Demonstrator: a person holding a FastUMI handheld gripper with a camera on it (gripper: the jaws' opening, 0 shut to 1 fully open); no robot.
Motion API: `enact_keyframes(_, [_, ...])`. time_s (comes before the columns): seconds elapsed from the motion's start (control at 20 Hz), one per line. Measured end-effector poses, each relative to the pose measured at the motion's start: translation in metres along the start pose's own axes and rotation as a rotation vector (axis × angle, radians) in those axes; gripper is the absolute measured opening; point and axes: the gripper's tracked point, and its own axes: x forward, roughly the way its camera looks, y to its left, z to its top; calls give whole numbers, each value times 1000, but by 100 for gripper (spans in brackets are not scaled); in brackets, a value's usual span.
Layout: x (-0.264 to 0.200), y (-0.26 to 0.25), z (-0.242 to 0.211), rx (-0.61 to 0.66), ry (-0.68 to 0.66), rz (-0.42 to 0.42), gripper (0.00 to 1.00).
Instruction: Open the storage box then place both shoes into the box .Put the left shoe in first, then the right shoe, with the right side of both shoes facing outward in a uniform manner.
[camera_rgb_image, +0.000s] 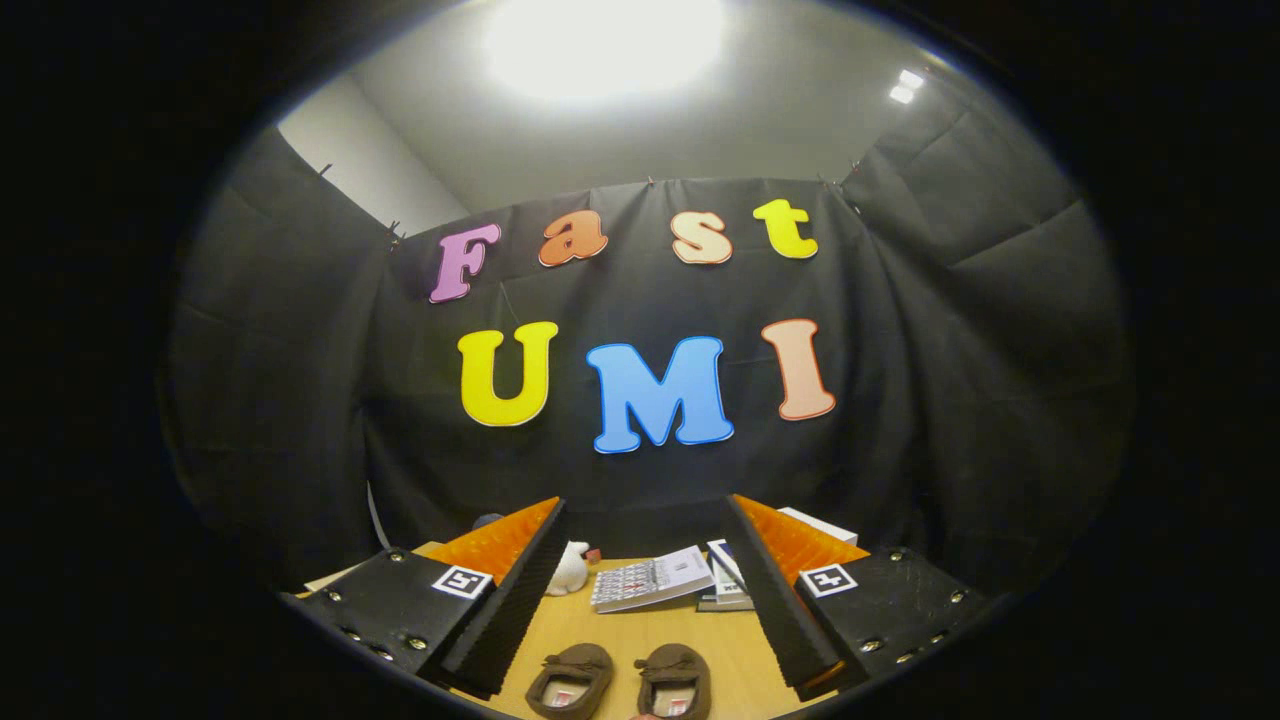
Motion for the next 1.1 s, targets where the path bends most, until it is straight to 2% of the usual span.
enact_keyframes(0.5, [25, 46, -82, 358, 233, 130, 96])
enact_keyframes(0.75, [28, 73, -123, 615, 387, 208, 97])
enact_keyframes(1.1, [20, 112, -172, 788, 556, 308, 97])
